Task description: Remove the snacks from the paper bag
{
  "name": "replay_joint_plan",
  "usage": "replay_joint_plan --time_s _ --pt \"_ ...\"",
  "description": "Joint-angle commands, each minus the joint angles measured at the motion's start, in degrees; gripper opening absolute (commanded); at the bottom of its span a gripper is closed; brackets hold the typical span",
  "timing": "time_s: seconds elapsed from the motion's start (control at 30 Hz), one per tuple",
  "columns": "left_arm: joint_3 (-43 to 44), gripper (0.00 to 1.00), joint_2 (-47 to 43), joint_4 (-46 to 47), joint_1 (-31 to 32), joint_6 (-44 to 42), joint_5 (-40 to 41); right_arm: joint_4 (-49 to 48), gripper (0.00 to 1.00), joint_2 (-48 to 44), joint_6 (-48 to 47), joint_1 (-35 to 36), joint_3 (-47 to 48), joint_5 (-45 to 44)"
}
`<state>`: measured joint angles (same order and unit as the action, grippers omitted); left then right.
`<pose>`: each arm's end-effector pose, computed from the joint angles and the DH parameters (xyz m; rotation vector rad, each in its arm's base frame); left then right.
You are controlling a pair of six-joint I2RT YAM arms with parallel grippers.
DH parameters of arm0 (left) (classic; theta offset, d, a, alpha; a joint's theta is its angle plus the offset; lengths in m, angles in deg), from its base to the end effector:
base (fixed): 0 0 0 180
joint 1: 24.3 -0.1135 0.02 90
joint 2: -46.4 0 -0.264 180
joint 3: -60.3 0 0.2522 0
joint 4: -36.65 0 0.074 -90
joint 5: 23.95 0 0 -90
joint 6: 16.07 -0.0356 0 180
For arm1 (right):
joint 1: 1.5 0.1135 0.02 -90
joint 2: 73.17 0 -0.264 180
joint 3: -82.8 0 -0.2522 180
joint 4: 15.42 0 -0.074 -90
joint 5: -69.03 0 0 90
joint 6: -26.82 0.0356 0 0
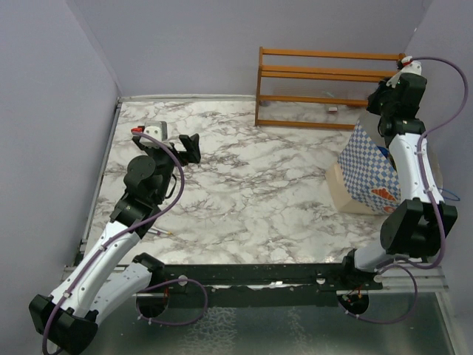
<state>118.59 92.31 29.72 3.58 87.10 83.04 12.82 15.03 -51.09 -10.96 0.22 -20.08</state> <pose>0.1730 -0.0797 0.3674 -0.0514 1.4893 -0.3614 0.3594 -0.0593 0.3821 0.3454 1.8714 0.0459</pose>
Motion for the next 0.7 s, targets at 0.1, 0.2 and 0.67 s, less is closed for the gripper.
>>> replay_joint_plan --time_s 0.1,0.2,0.67 --pt "-0.5 0.99 1.2 1.4 0.4 1.7 -1.3 8.1 0.02 -11.5 0.8 0.4 -8.6 29.4" --pt "-0.5 0.99 1.7 1.4 0.4 2.0 -1.5 13.0 0.02 -14.4 -0.1 0.8 -11.0 37.5" --pt "-0.4 0.99 3.4 0.6 0.4 1.1 0.6 17.3 0.03 -31.9 7.6 23.2 -23.9 35.8"
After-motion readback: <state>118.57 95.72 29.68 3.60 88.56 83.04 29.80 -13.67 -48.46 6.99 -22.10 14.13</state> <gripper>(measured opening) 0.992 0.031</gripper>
